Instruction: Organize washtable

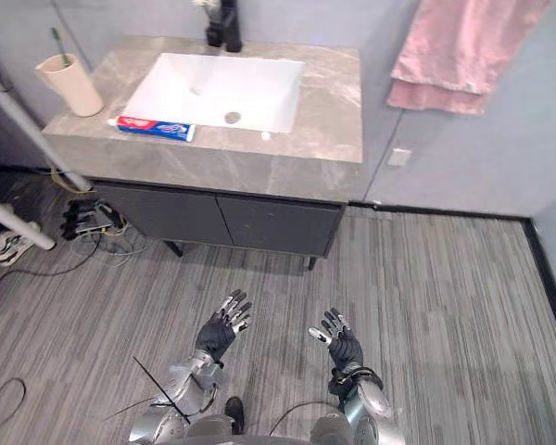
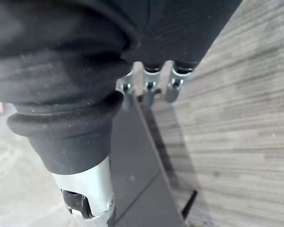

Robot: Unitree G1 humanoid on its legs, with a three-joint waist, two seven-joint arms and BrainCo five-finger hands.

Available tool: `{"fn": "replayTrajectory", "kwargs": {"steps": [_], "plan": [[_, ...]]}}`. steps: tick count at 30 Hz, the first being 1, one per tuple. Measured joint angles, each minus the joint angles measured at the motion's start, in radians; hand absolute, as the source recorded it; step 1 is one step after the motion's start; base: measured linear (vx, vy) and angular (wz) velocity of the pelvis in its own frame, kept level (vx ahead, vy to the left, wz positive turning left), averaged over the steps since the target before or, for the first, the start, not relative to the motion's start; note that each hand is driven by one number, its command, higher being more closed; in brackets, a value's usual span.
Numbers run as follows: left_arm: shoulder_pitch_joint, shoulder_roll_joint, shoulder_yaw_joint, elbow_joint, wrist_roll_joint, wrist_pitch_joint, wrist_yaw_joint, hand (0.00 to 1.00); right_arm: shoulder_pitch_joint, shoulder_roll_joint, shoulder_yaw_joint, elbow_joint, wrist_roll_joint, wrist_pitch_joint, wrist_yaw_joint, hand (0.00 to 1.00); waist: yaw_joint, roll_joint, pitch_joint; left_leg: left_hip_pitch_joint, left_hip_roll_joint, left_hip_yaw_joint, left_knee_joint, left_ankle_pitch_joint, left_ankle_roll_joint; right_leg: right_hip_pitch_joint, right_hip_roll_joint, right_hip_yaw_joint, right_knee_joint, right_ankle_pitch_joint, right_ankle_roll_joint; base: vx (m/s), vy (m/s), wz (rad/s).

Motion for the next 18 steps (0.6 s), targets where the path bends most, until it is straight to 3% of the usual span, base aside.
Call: {"fn": "replayTrajectory", "kwargs": {"steps": [1,2,6,10,11,18], "plan": [[-0.003,0.0,0.024,0.001,0.0,0.0,0.001,0.0,-0.007,0.002,0.009,0.003,0.0,0.008,0.003,0.0,0.003,-0.022,-0.006,0.01,-0.014,0.012,0.001,0.0,0.0,0.016,0.015,-0.076,-0.054,-0.009,-0.006,-0.03,-0.037,-0.22],[-0.002,0.0,0.03,0.002,0.0,-0.001,0.002,0.0,-0.011,0.001,0.007,0.003,0.0,0.01,0.003,0.0,0.012,-0.025,-0.007,0.012,-0.018,0.017,0.001,0.0,0.0,0.026,0.016,-0.101,-0.081,-0.006,-0.01,-0.02,-0.03,-0.21],[-0.008,-0.002,0.061,0.008,-0.001,0.001,0.002,0.0,-0.046,-0.003,-0.002,0.012,0.017,0.01,0.0,0.0,0.024,-0.022,-0.005,0.015,-0.033,0.028,-0.028,0.018,-0.015,0.065,0.001,-0.117,-0.193,-0.004,-0.018,-0.03,-0.061,-0.09],[-0.005,-0.026,0.057,0.025,-0.005,0.002,0.001,0.0,-0.066,-0.007,-0.027,0.011,0.034,0.005,-0.002,0.0,0.039,-0.023,-0.005,0.077,-0.032,0.017,-0.156,0.085,-0.034,0.075,0.009,-0.147,-0.209,-0.004,-0.017,-0.03,-0.09,0.0],[0.0,-0.009,0.058,0.051,-0.006,0.005,0.0,0.0,-0.043,0.017,-0.077,-0.014,0.05,-0.014,-0.007,0.0,0.045,-0.042,-0.035,0.144,-0.042,-0.002,-0.265,0.14,-0.032,0.139,0.001,-0.233,-0.294,0.052,-0.017,-0.01,-0.033,0.03],[0.002,-0.023,0.107,0.052,-0.006,0.005,0.0,0.0,-0.04,0.023,-0.115,-0.014,0.05,-0.014,-0.007,0.0,0.047,-0.042,-0.034,0.142,-0.043,-0.025,-0.265,0.14,-0.032,0.149,-0.001,-0.268,-0.294,0.052,-0.017,0.0,-0.003,0.08]]}}
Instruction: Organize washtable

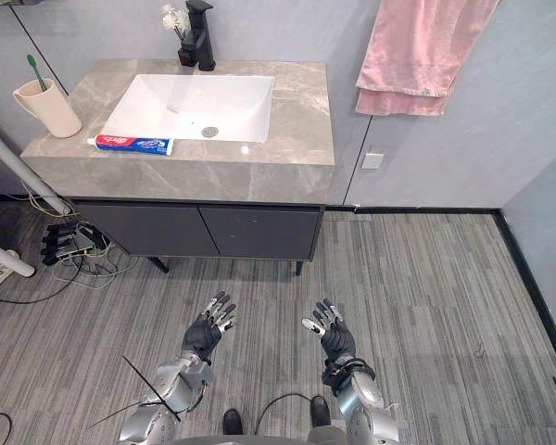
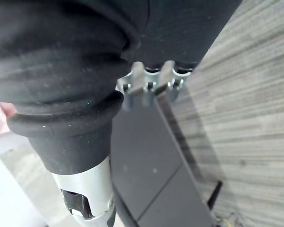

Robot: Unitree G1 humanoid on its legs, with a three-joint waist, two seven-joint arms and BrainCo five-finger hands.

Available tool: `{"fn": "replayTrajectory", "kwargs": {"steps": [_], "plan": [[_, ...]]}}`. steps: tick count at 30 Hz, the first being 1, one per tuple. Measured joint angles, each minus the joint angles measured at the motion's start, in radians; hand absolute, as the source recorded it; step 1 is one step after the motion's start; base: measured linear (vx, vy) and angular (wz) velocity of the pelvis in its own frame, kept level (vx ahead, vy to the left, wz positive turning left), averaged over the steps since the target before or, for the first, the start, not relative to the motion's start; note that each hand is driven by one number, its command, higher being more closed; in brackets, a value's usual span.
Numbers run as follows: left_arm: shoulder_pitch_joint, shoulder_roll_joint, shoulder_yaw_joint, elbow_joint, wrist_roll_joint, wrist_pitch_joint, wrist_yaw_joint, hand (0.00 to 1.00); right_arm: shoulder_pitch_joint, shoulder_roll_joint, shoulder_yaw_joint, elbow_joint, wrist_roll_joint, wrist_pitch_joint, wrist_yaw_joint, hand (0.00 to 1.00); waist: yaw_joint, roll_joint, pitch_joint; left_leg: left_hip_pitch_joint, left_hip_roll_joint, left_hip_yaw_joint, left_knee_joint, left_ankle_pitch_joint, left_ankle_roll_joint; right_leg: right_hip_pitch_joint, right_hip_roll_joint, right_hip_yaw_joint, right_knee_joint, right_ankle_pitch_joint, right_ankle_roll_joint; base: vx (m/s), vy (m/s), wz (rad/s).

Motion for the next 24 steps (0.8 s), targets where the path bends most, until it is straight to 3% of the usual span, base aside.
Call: {"fn": "replayTrajectory", "kwargs": {"steps": [4,9,11,12,13,15,16,17,18,20,21,22,24], "plan": [[0.001,-0.022,0.115,-0.011,-0.005,-0.003,0.005,0.0,0.012,0.008,-0.089,-0.008,0.002,-0.005,-0.003,0.0,0.005,-0.001,0.001,-0.014,0.002,-0.024,0.017,0.0,-0.001,-0.008,-0.003,-0.032,0.041,-0.018,0.011,0.0,-0.013,0.25],[0.041,-0.094,0.242,-0.091,-0.038,-0.022,0.024,0.0,0.038,0.007,-0.163,-0.029,0.003,-0.008,-0.004,0.0,0.021,-0.015,0.037,-0.154,0.027,-0.118,0.393,-0.18,0.005,-0.019,-0.021,-0.09,0.245,-0.156,0.011,-0.04,0.008,0.47],[0.059,-0.117,0.267,-0.103,-0.062,-0.026,0.025,0.0,0.032,-0.007,-0.17,-0.07,0.011,-0.009,-0.004,0.0,0.034,-0.036,0.049,-0.204,0.011,-0.125,0.44,-0.207,0.025,-0.017,-0.054,-0.1,0.243,-0.187,0.006,-0.08,0.054,0.6],[0.06,-0.118,0.267,-0.103,-0.067,-0.026,0.025,0.0,0.021,-0.012,-0.188,-0.089,0.022,-0.011,-0.004,0.0,0.033,-0.035,0.054,-0.246,0.019,-0.124,0.492,-0.229,0.059,-0.016,-0.07,-0.113,0.243,-0.198,0.024,-0.09,0.138,0.75],[0.066,-0.117,0.269,-0.103,-0.069,-0.026,0.029,0.0,-0.005,-0.017,-0.203,-0.087,0.038,-0.022,-0.008,0.0,0.031,-0.034,0.059,-0.286,0.047,-0.126,0.526,-0.23,0.059,-0.017,-0.091,-0.127,0.244,-0.209,0.039,-0.1,0.205,0.78],[0.08,-0.122,0.27,-0.103,-0.074,-0.026,0.046,0.0,-0.03,-0.035,-0.202,-0.085,0.052,-0.039,-0.02,0.0,0.039,-0.019,0.058,-0.297,0.088,-0.127,0.511,-0.234,0.044,-0.016,-0.121,-0.127,0.245,-0.232,0.076,-0.06,0.273,0.44],[0.084,-0.124,0.273,-0.102,-0.075,-0.026,0.05,0.0,-0.043,-0.035,-0.203,-0.084,0.062,-0.043,-0.026,0.0,0.048,-0.004,0.058,-0.302,0.098,-0.078,0.524,-0.222,-0.028,-0.003,-0.154,-0.123,0.243,-0.248,0.1,0.04,0.421,0.19],[0.084,-0.124,0.285,-0.11,-0.074,-0.027,0.05,0.0,-0.043,-0.029,-0.204,-0.085,0.063,-0.044,-0.028,0.0,0.052,-0.018,0.059,-0.313,0.058,-0.041,0.565,-0.25,-0.006,0.002,-0.206,-0.12,0.228,-0.261,0.11,0.06,0.444,0.16],[0.085,-0.124,0.293,-0.116,-0.075,-0.029,0.052,0.0,-0.044,-0.023,-0.201,-0.085,0.062,-0.043,-0.03,0.0,0.055,-0.02,0.058,-0.329,0.043,-0.032,0.6,-0.275,0.005,0.004,-0.225,-0.119,0.22,-0.262,0.108,0.09,0.46,0.0],[0.078,-0.117,0.311,-0.118,-0.074,-0.03,0.065,0.0,-0.043,0.007,-0.19,-0.085,0.06,-0.04,-0.039,0.0,0.056,-0.019,0.058,-0.355,0.006,0.008,0.68,-0.353,0.053,0.014,-0.269,-0.095,0.212,-0.229,0.064,0.14,0.407,-0.23],[0.076,-0.105,0.313,-0.115,-0.074,-0.03,0.072,0.0,-0.043,0.032,-0.19,-0.085,0.06,-0.036,-0.043,0.0,0.057,-0.018,0.058,-0.339,-0.018,0.046,0.687,-0.377,0.087,-0.025,-0.294,-0.058,0.288,-0.174,0.008,0.27,0.552,-0.51],[0.078,-0.092,0.316,-0.115,-0.074,-0.03,0.073,0.0,-0.035,0.041,-0.186,-0.085,0.062,-0.033,-0.042,0.0,0.056,-0.003,0.058,-0.311,-0.03,0.075,0.671,-0.387,0.105,-0.078,-0.306,-0.043,0.377,-0.141,-0.044,0.3,0.557,-0.53],[0.07,-0.071,0.317,-0.115,-0.068,-0.03,0.072,0.0,-0.013,0.05,-0.184,-0.085,0.076,-0.026,-0.038,0.0,0.05,0.008,0.058,-0.245,-0.053,0.106,0.61,-0.377,0.134,-0.139,-0.308,-0.014,0.539,-0.128,-0.084,0.28,0.423,-0.39]]}}
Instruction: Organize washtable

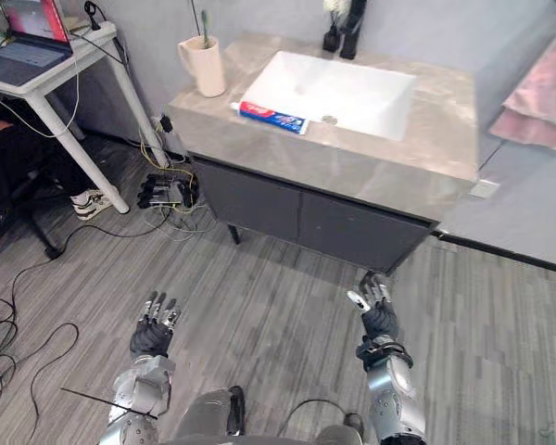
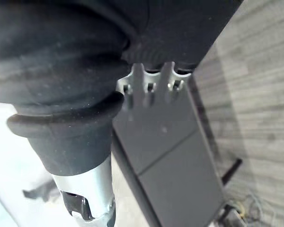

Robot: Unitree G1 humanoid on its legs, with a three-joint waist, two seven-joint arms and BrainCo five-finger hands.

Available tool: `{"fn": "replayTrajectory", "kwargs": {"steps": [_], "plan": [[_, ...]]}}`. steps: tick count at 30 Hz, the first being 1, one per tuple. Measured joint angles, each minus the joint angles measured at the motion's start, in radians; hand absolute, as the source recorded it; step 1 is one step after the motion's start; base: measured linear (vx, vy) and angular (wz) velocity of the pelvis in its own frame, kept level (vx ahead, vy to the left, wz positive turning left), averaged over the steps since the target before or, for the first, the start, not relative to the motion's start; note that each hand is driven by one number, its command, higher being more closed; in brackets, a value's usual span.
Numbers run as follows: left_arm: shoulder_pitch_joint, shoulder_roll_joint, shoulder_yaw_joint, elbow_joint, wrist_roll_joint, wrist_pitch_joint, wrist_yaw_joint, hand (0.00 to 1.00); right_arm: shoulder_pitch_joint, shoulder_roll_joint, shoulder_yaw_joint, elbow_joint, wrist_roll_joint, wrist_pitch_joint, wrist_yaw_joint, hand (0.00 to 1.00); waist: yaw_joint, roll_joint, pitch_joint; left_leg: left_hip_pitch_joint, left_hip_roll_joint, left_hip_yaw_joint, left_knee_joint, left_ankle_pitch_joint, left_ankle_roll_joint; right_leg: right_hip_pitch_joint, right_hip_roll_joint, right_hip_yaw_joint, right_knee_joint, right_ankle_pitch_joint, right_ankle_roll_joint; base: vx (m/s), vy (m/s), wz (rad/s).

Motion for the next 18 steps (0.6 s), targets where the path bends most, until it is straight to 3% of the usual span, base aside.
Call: {"fn": "replayTrajectory", "kwargs": {"steps": [2,4,6,7,8,9,10,12,13,14,15,18], "plan": [[-0.01,0.03,-0.012,-0.001,0.013,0.0,0.0,0.0,0.026,0.004,0.004,-0.002,0.004,0.001,0.008,0.0,-0.012,-0.003,-0.002,0.077,-0.032,0.013,-0.09,0.014,0.017,-0.021,0.044,0.016,0.101,-0.029,-0.011,0.28,0.322,-0.17],[-0.015,0.053,-0.018,-0.001,0.047,0.0,-0.004,0.0,0.045,0.003,0.02,-0.002,0.02,0.003,0.036,0.0,-0.035,0.008,-0.01,0.131,-0.047,0.012,-0.169,0.022,0.025,-0.033,0.152,0.042,0.113,-0.114,0.027,0.29,0.262,-0.12],[-0.028,0.062,-0.021,0.001,0.054,0.002,-0.007,0.0,0.054,0.004,0.027,-0.002,0.024,0.011,0.046,0.0,-0.049,0.014,-0.007,0.192,-0.06,0.015,-0.256,0.038,0.04,-0.076,0.269,0.019,0.123,-0.197,0.01,0.24,0.155,-0.27],[-0.04,0.057,-0.03,0.0,0.06,0.002,-0.007,0.0,0.065,0.003,0.025,-0.004,0.024,0.012,0.046,0.0,-0.056,0.028,0.002,0.254,-0.059,0.02,-0.323,0.048,0.029,-0.109,0.371,0.011,0.132,-0.229,-0.01,0.34,0.161,-0.26],[-0.059,0.055,-0.052,0.001,0.065,0.003,-0.009,0.0,0.089,0.004,0.024,-0.022,0.024,0.012,0.046,0.0,-0.065,0.043,0.012,0.326,-0.054,0.03,-0.383,0.056,0.013,-0.142,0.464,-0.015,0.116,-0.231,-0.006,0.36,0.146,-0.14],[-0.069,0.055,-0.062,0.001,0.066,0.003,-0.01,0.0,0.101,0.004,0.024,-0.033,0.024,0.012,0.046,0.0,-0.071,0.045,0.014,0.352,-0.055,0.029,-0.401,0.057,0.009,-0.155,0.494,-0.035,0.096,-0.227,-0.008,0.32,0.099,0.18],[-0.09,0.054,-0.088,0.001,0.073,0.003,-0.011,0.0,0.112,0.006,0.027,-0.045,0.026,0.012,0.046,0.0,-0.093,0.039,0.013,0.403,-0.072,0.013,-0.433,0.056,0.007,-0.19,0.536,-0.098,0.012,-0.18,-0.04,0.38,0.088,0.42],[-0.112,0.053,-0.137,-0.002,0.082,0.003,-0.013,0.0,0.115,0.006,0.028,-0.062,0.026,0.01,0.044,0.0,-0.111,0.01,0.011,0.466,-0.121,0.009,-0.457,0.045,-0.011,-0.209,0.538,-0.154,-0.154,-0.034,-0.077,0.43,0.09,0.5],[-0.112,0.048,-0.172,-0.009,0.084,0.002,-0.016,0.0,0.131,0.006,0.034,-0.089,0.025,0.008,0.044,0.0,-0.112,-0.018,0.0,0.501,-0.165,0.001,-0.455,0.031,-0.035,-0.211,0.514,-0.162,-0.21,0.147,-0.18,0.46,0.087,0.18],[-0.101,0.007,-0.18,0.004,0.083,0.007,-0.021,0.0,0.128,-0.01,0.043,-0.093,0.022,0.008,0.043,0.0,-0.108,0.026,-0.01,0.509,-0.134,-0.002,-0.422,0.017,-0.035,-0.203,0.535,-0.183,-0.179,0.111,-0.223,0.45,0.087,0.14],[-0.1,-0.005,-0.18,0.007,0.083,0.007,-0.028,0.0,0.128,-0.008,0.044,-0.11,0.022,0.008,0.043,0.0,-0.107,0.031,-0.009,0.506,-0.124,-0.005,-0.38,0.017,-0.035,-0.186,0.536,-0.191,-0.187,0.091,-0.224,0.55,0.061,0.13],[-0.088,-0.041,-0.196,0.006,0.082,0.007,-0.036,0.0,0.152,-0.001,0.102,-0.209,0.019,0.008,0.044,0.0,-0.101,0.037,0.003,0.379,-0.011,0.024,0.081,0.061,-0.067,-0.036,0.564,-0.185,-0.237,0.025,-0.217,0.5,0.001,0.2]]}}
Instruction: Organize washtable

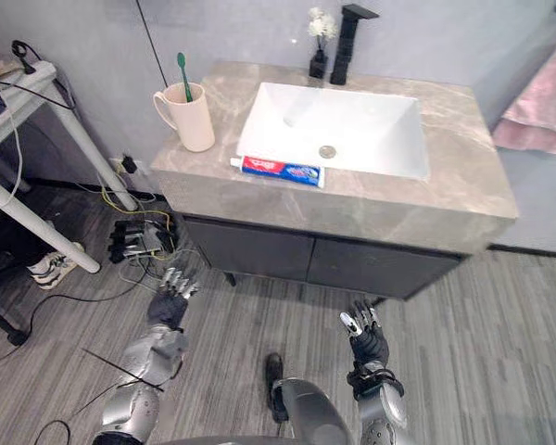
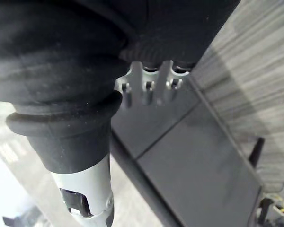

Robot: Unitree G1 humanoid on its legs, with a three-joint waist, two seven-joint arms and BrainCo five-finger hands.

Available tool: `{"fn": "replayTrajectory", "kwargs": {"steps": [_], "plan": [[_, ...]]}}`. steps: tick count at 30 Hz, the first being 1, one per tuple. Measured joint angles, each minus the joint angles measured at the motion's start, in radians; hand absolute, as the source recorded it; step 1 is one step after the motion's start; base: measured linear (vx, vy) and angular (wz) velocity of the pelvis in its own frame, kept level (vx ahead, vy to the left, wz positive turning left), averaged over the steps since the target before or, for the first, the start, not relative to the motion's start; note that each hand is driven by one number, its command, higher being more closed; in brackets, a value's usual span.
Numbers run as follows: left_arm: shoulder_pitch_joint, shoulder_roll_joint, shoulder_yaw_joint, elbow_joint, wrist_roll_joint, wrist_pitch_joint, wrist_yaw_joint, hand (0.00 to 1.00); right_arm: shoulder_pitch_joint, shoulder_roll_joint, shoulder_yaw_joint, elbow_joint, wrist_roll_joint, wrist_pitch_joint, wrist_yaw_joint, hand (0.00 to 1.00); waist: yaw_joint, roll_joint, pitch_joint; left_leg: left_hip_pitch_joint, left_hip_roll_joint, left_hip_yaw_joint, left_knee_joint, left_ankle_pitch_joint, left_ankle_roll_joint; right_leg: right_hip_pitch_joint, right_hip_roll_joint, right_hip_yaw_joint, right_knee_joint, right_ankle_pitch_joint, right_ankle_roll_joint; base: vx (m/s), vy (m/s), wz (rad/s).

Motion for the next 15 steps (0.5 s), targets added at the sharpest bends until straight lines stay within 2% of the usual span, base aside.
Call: {"fn": "replayTrajectory", "kwargs": {"steps": [1,2,4,5,6,8,9,11,12,14,15], "plan": [[0.017,0.0,0.0,-0.009,-0.001,-0.001,-0.001,0.0,0.008,0.001,0.021,-0.048,-0.002,-0.002,0.0,0.0,0.017,-0.001,0.0,-0.09,0.061,-0.006,0.273,0.056,0.013,0.057,0.017,0.019,-0.004,-0.039,-0.005,0.39,-0.037,-0.36],[0.029,0.0,0.002,-0.012,-0.007,-0.001,-0.002,0.0,0.005,0.0,0.034,-0.086,0.0,-0.014,0.001,0.0,0.038,-0.001,-0.001,-0.182,0.124,-0.021,0.48,0.055,0.012,0.1,0.03,0.043,-0.001,-0.072,-0.013,0.46,-0.035,-0.54],[0.048,-0.002,0.012,-0.022,-0.012,-0.002,-0.002,0.0,0.007,-0.007,0.047,-0.101,0.001,-0.019,-0.002,0.0,0.069,-0.01,-0.004,-0.269,0.193,-0.028,0.594,0.052,0.007,0.137,0.029,0.085,-0.004,-0.094,-0.021,0.26,-0.001,-0.65],[0.062,-0.004,0.02,-0.025,-0.013,-0.002,0.001,0.0,0.03,-0.014,0.048,-0.099,-0.002,-0.019,-0.002,0.0,0.082,-0.016,-0.006,-0.311,0.222,-0.031,0.591,0.051,0.007,0.158,0.021,0.115,-0.005,-0.106,-0.016,0.32,0.033,-0.77],[0.078,-0.011,0.03,-0.028,-0.014,-0.002,0.005,0.0,0.048,-0.019,0.046,-0.099,-0.006,-0.018,-0.003,0.0,0.083,-0.017,-0.006,-0.342,0.246,-0.043,0.535,0.05,0.01,0.177,0.006,0.145,-0.006,-0.115,-0.002,0.32,0.045,-0.73],[0.121,-0.036,0.072,-0.029,-0.024,0.004,0.027,0.0,0.057,-0.051,0.035,-0.097,-0.019,-0.011,-0.007,0.0,0.082,-0.011,-0.011,-0.349,0.245,-0.095,0.331,0.044,0.0,0.201,-0.015,0.201,-0.007,-0.128,0.019,0.46,0.124,-0.77],[0.153,-0.044,0.095,-0.027,-0.038,0.003,0.035,0.0,0.062,-0.058,0.022,-0.09,-0.019,-0.01,-0.007,0.0,0.083,-0.003,-0.014,-0.348,0.221,-0.156,0.202,0.04,-0.011,0.2,-0.023,0.229,-0.005,-0.137,0.037,0.45,0.165,-0.65],[0.171,-0.038,0.114,-0.026,-0.04,0.002,0.047,0.0,0.062,-0.05,-0.009,-0.072,-0.019,-0.011,-0.007,0.0,0.081,-0.003,-0.015,-0.339,0.181,-0.248,0.055,0.041,-0.014,0.201,-0.031,0.25,0.0,-0.148,0.056,0.29,0.181,-0.33],[0.181,-0.029,0.127,-0.023,-0.045,0.001,0.056,0.0,0.059,-0.034,-0.049,-0.048,-0.018,-0.012,-0.007,0.0,0.086,-0.007,-0.014,-0.316,0.156,-0.288,-0.072,0.046,-0.022,0.208,-0.039,0.262,0.0,-0.16,0.077,0.24,0.184,-0.18],[0.208,-0.025,0.148,-0.024,-0.047,-0.001,0.062,0.0,0.076,-0.012,-0.09,-0.008,-0.016,-0.023,-0.004,0.0,0.081,-0.002,-0.023,-0.264,0.156,-0.276,-0.217,0.063,-0.075,0.214,-0.038,0.274,0.015,-0.181,0.114,0.17,0.181,-0.2],[0.224,-0.02,0.146,-0.025,-0.051,-0.001,0.062,0.0,0.081,-0.006,-0.109,-0.005,-0.015,-0.023,-0.006,0.0,0.074,-0.004,-0.03,-0.249,0.157,-0.275,-0.24,0.06,-0.081,0.214,-0.041,0.282,0.015,-0.184,0.12,0.17,0.22,-0.26]]}}
